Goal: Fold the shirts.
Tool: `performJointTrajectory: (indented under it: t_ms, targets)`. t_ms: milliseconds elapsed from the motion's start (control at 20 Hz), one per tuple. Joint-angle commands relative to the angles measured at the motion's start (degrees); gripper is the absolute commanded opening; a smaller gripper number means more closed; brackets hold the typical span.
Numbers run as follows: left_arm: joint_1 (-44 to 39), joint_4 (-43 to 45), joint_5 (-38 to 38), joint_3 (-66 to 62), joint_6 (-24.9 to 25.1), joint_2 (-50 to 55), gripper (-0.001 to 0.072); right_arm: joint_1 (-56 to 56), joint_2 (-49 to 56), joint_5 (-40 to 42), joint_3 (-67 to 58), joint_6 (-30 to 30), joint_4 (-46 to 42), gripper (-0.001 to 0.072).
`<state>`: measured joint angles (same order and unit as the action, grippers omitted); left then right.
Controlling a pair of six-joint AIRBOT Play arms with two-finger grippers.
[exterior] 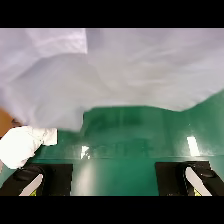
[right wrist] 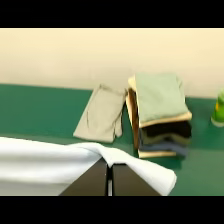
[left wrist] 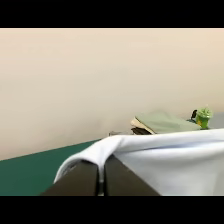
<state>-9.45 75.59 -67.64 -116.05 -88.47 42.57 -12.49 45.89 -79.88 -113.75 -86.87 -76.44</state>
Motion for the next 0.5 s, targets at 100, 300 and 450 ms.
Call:
performJointTrajectory:
  t_ms: [100, 300, 450]
  targets:
    - [0.0, 2.9, -4.6, 2.9, 0.0, 5.7, 0.0030, 0.0, 7.8, -7.4, -6.4, -0.1, 0.4, 0.0013]
    - [0.0, 2.9, -9.8, 13.2, 0.9, 19.0, 0.0030, 0.0, 13.1, -6.8, 11.2, 0.0, 0.4, 0.0013]
    - [0.0, 2.8, -6.1, 23.1, 0.9, 31.3, 0.0031, 0.0, 20.9, -2.1, 24.9, 1.7, 0.4, 0.0013]
